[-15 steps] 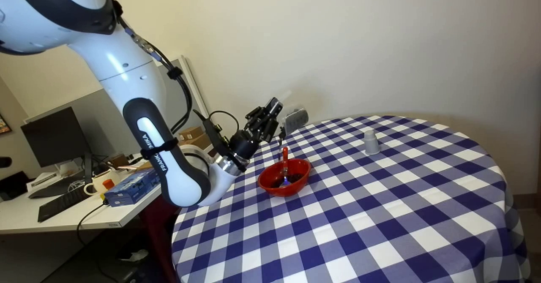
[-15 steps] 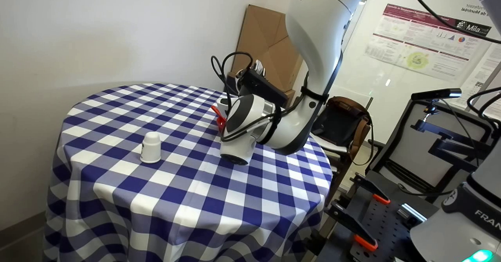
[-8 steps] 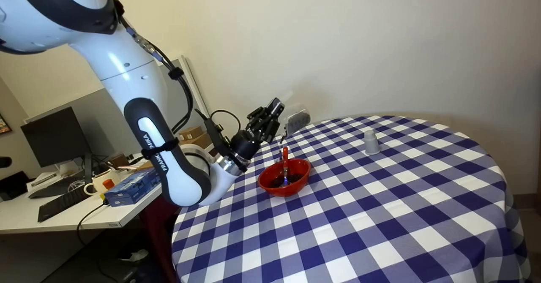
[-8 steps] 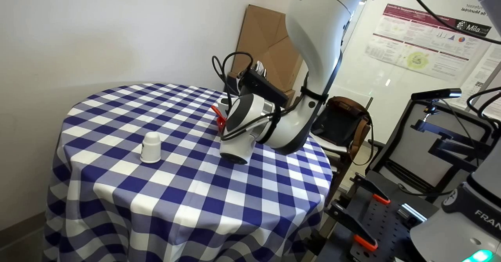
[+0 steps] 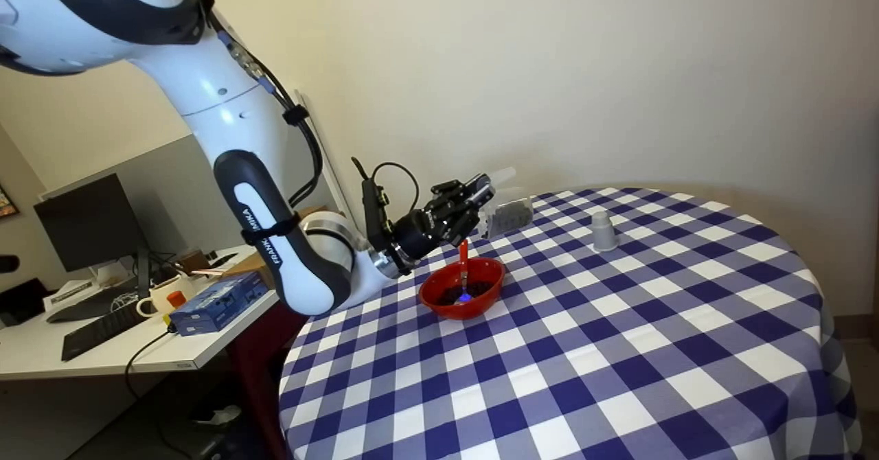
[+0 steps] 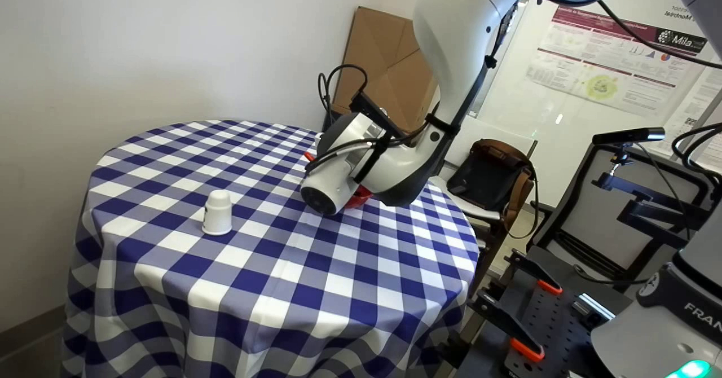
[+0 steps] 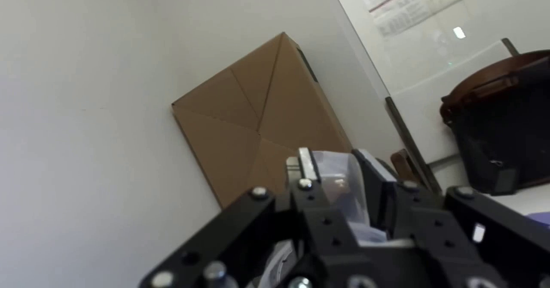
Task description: Pour some contents of the jug into the red bowl
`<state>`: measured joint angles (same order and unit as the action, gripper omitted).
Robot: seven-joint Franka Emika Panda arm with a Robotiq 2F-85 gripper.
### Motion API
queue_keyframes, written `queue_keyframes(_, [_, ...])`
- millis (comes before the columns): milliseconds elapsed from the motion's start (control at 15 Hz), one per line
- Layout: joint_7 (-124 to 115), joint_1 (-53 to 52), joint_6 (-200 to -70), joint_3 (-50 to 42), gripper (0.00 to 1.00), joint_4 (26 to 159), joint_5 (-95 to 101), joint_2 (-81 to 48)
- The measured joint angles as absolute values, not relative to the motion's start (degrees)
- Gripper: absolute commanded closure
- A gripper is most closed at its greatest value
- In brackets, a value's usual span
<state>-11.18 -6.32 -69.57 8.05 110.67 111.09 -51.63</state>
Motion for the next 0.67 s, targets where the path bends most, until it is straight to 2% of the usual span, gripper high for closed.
queue_keyframes(667, [-7.11, -2.44, -82.03, 8.88, 0.88, 101.67, 93.11, -50.98])
